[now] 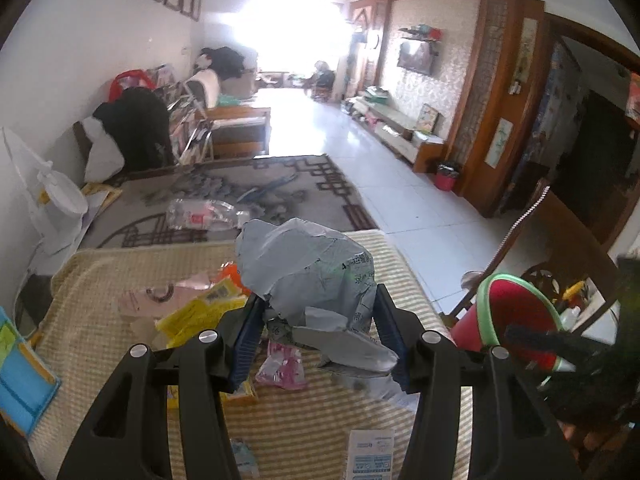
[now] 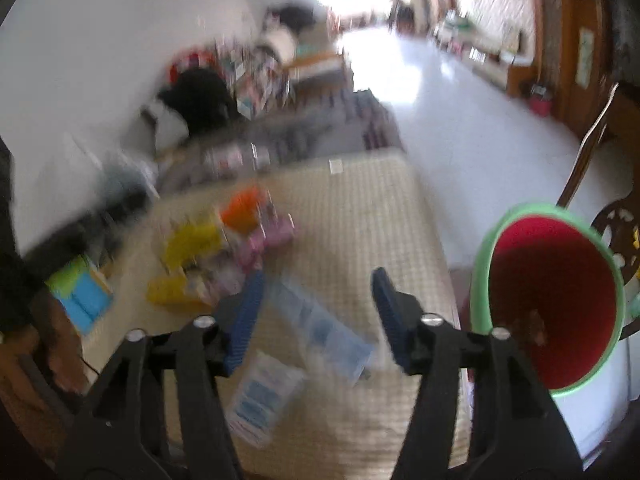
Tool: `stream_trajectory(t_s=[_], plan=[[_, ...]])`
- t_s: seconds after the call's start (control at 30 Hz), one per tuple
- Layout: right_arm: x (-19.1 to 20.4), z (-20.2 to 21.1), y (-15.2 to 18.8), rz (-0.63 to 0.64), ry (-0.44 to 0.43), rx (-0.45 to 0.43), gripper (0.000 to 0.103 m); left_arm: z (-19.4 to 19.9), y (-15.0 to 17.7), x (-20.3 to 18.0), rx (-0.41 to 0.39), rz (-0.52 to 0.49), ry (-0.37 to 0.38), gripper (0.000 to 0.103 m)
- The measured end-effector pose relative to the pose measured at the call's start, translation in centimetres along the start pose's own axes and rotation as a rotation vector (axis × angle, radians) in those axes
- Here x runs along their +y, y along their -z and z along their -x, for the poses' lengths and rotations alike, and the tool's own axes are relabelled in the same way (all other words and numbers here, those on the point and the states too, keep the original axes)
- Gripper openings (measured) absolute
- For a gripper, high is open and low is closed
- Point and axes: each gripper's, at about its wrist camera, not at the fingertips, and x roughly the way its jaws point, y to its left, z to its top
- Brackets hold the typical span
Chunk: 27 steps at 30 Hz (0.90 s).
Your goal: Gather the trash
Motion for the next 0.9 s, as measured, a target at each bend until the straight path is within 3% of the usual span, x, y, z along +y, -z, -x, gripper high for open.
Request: stream_trajectory(t_s=[0.1,0.23,0.33,0.47,0.57,0.7,0.9], plan=[[-0.6,-2.3,1.0,0.013,-0.007,0.075,0.068,-0.6,0.7,0.2,0.034,0.034,-0.029,0.051],[0.0,-6.7,1.0,0.122,0.064,0.142,0.076,-0.7,1.0,0.7,0.046,0.056,-0.073,0.051],[0.9,-10.4,1.5,0.194,0.031,0.242,0.081,-0.7,1.2,0.8,0.059,0.068,-0.093,0.051],[2.3,-12.9,2.3,0.254,0.01,0.299,0.082,-0.2,1.1,1.0,0.052,0.075,-0.125,0.051],[2.7,-14.0,2.7,0.279,0.028,0.32,0.051,0.1,0.9,1.2,0.052,0.086,-0.142,0.051],[2.2,-11.5,1.4,0.222,-0.033,0.236,0.036,0.5,0.6,0.9,0.045,0.083,-0.155,0.051],[0.1,-3.9,-1.3,0.12,-0.067,0.018,0.036,0.2,0.2,-1.5,0.048,0.042,-0.13,0.051]])
